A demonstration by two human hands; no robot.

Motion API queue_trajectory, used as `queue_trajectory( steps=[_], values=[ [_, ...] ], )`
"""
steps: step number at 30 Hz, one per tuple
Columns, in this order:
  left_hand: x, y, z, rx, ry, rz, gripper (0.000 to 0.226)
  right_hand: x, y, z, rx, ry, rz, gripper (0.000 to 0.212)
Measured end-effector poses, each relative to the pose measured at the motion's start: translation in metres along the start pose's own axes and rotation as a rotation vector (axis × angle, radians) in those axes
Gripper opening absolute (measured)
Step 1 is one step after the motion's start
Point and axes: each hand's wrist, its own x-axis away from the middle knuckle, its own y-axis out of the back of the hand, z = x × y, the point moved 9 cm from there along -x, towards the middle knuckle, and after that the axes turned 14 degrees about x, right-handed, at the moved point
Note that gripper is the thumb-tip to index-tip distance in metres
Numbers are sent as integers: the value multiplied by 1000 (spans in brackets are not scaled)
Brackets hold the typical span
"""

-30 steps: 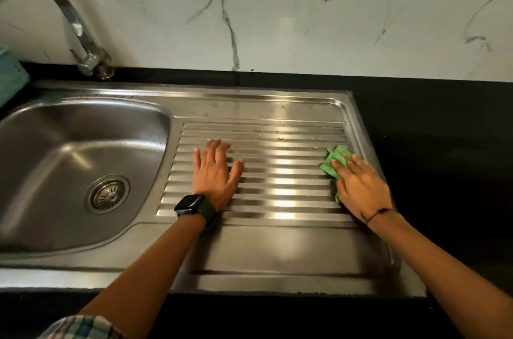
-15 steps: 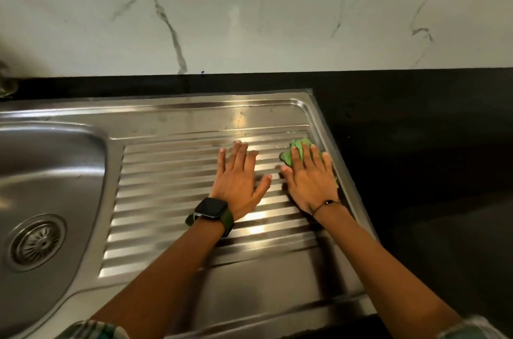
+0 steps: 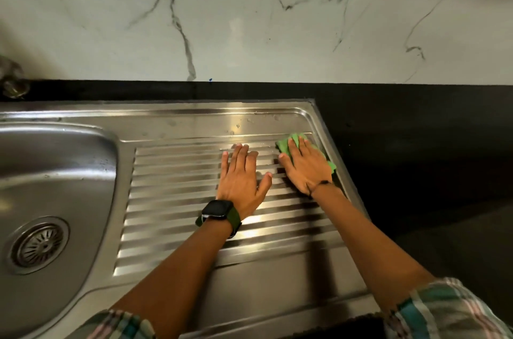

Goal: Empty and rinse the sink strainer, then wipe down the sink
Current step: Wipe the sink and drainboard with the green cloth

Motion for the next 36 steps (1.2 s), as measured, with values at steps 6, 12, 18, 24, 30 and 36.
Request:
queue_trajectory(
  steps=[6,12,18,24,30,36],
  values=[
    [13,22,20,-17,-15,31,83,32,-20,-11,46,13,39,54],
    [35,78,83,-114,96,-36,82,-19,-12,-19,18,-198,70,55],
    [40,97,117,-76,233,-43,67,-31,-7,-16,-21,-186,48,53],
    [38,101,118,16,263,-147,77,-26,16,78,-44,131,-28,51],
    [43,122,121,253,295,-422,77,-17,30,249,25,528,-69,58],
    [46,134,119,427,289,-506,70,-16,38,299,89,743,-126,60]
  ],
)
